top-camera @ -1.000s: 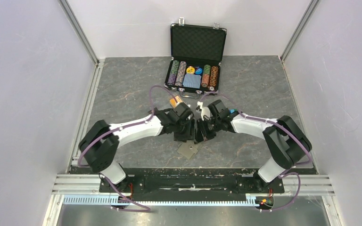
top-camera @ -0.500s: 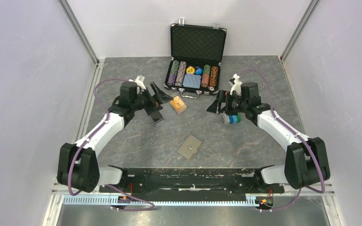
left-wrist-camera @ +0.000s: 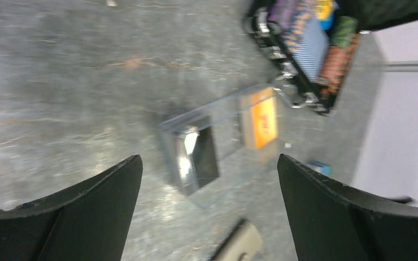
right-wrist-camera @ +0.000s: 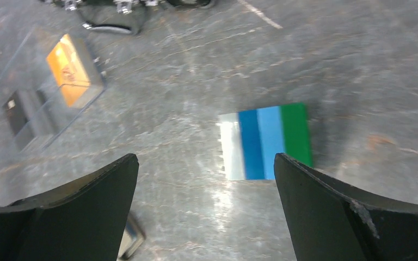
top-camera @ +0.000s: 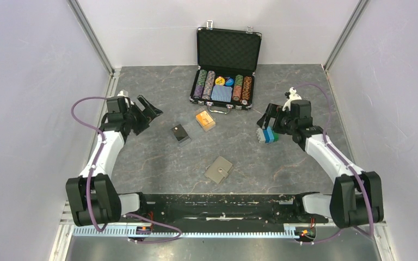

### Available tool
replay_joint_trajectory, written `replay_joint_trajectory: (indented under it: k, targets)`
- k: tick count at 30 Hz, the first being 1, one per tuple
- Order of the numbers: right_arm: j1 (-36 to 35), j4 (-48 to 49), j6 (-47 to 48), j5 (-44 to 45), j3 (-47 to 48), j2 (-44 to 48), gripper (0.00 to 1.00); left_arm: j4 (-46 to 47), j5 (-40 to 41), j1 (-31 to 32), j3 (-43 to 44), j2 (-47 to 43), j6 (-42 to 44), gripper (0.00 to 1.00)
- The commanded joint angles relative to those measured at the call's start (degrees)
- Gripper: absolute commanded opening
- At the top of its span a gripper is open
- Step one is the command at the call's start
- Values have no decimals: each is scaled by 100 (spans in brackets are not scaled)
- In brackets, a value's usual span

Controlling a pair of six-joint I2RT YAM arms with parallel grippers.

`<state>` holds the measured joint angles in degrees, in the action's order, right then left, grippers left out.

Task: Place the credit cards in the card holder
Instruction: Reset both arms

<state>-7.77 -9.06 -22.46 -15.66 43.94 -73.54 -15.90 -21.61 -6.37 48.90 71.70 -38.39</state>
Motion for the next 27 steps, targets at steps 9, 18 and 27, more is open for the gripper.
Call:
replay_joint_trajectory:
  k: [9, 18, 27]
  targets:
    - [18, 1848, 826, 3303, -2120, 1547, 98, -113, 2250, 15, 401, 472, 2402, 100]
    - [61, 4687, 1911, 3716, -3967, 1790, 98, 2651, 2215, 84, -1266, 285, 2801, 100]
    - [61, 7021, 2765, 3887, -4890, 1045, 98, 5360, 2651, 171, -2576, 307, 3065, 100]
